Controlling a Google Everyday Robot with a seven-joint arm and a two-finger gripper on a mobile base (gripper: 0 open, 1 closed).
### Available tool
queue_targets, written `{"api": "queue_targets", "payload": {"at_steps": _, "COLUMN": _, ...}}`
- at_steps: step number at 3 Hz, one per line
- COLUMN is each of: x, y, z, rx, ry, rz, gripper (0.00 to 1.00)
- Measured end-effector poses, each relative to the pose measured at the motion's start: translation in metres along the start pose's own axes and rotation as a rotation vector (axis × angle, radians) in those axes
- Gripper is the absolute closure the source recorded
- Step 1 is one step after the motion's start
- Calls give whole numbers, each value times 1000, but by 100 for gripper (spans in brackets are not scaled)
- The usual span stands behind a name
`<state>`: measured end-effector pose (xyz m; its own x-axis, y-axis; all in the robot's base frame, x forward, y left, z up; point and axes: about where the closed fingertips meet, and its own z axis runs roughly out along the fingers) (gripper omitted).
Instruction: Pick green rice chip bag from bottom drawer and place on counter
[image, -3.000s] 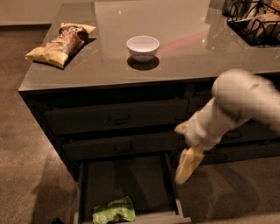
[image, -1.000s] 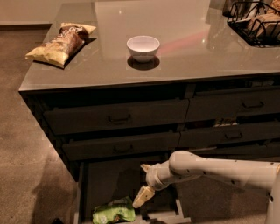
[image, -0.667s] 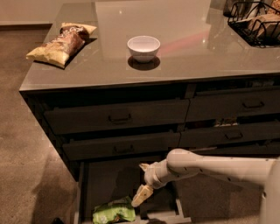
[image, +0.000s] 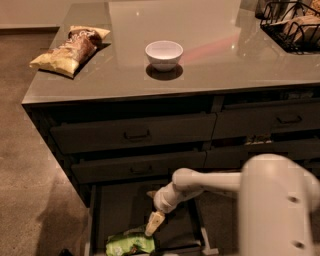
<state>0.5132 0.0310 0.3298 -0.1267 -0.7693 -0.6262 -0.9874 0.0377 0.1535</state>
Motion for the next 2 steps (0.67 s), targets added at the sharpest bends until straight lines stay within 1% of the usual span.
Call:
{"api": "queue_targets", "payload": {"at_steps": 1, "x": 23, "y": -19, "z": 44, "rx": -104, "ry": 36, "rz": -71, "gripper": 0}}
{"api": "queue_targets", "payload": {"at_steps": 2, "x": 17, "y": -43, "z": 41, "rx": -73, "ry": 24, "rz": -72, "gripper": 0}}
